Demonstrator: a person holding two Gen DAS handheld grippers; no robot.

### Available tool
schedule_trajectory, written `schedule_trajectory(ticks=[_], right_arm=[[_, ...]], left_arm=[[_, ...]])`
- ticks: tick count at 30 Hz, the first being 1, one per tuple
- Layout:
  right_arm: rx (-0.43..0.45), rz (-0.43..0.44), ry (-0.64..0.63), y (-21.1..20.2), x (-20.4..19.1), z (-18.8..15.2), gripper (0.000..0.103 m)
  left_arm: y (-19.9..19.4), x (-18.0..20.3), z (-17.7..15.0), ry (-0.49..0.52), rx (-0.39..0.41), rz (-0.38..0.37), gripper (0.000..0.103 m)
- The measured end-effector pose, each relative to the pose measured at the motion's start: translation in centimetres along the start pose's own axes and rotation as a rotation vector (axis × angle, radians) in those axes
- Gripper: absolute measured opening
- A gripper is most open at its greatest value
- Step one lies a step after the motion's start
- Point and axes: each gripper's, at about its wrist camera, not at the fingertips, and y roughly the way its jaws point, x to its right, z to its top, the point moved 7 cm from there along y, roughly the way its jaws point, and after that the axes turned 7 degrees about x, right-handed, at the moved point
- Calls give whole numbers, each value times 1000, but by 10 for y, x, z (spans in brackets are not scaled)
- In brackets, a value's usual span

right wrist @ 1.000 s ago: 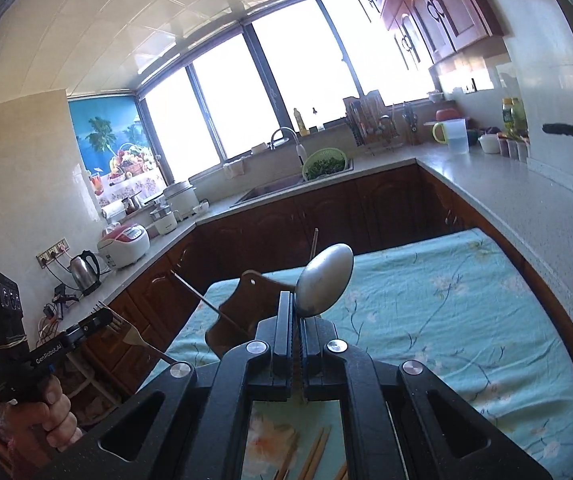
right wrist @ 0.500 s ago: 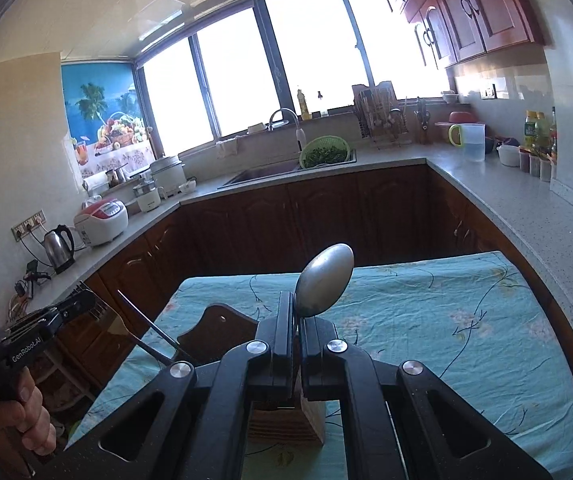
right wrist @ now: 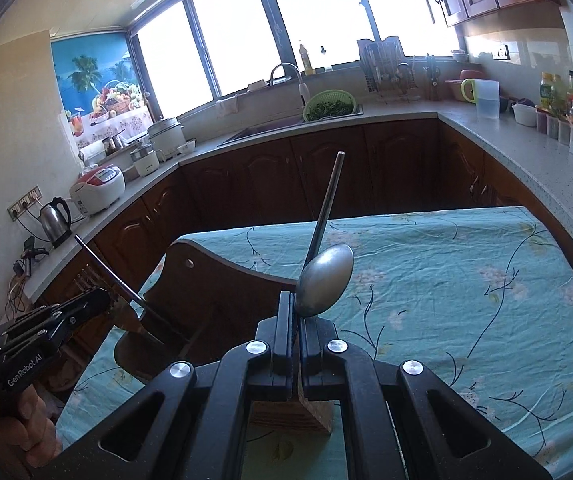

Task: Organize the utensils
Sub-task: 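Insert the fork with the left tool into the caddy while the right tool inserts the spoon, then close the left tool on a wooden chopstick while the right tool grasps another chopstick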

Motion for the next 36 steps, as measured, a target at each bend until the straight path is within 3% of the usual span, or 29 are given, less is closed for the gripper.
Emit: schedule_trajectory(ticks=[12,16,20,22,25,26,27,28,30,33,36], right_arm=[[3,15,19,0,4,1,3],[3,14,31,0,5,1,7],[14,16,42,-5,6,2,8],[24,19,67,-11,9,4,9],[61,30,110,-25,15,7,31],[78,33,125,-31,17,8,47],[101,39,139,-38,18,8,63],[123,41,152,-45,20,8,68],[157,41,172,-60,23,6,83],[182,39,190,-80,25,-1,90],[192,28,201,-101,26,-11,90]], left_arm=[[15,5,1,-1,-38,-7,4],[15,5,1,1,-42,3,5],[8,7,-2,-3,-36,4,11],[0,8,-3,-3,-21,7,20],[-14,7,-4,-8,2,12,28],[-19,6,-6,-14,7,16,34],[-26,4,-8,-25,15,24,49],[-32,1,-10,-38,24,33,67],[-46,-5,-16,-71,47,51,79],[-64,-7,-29,-110,46,43,80],[-81,-10,-43,-138,46,39,80]])
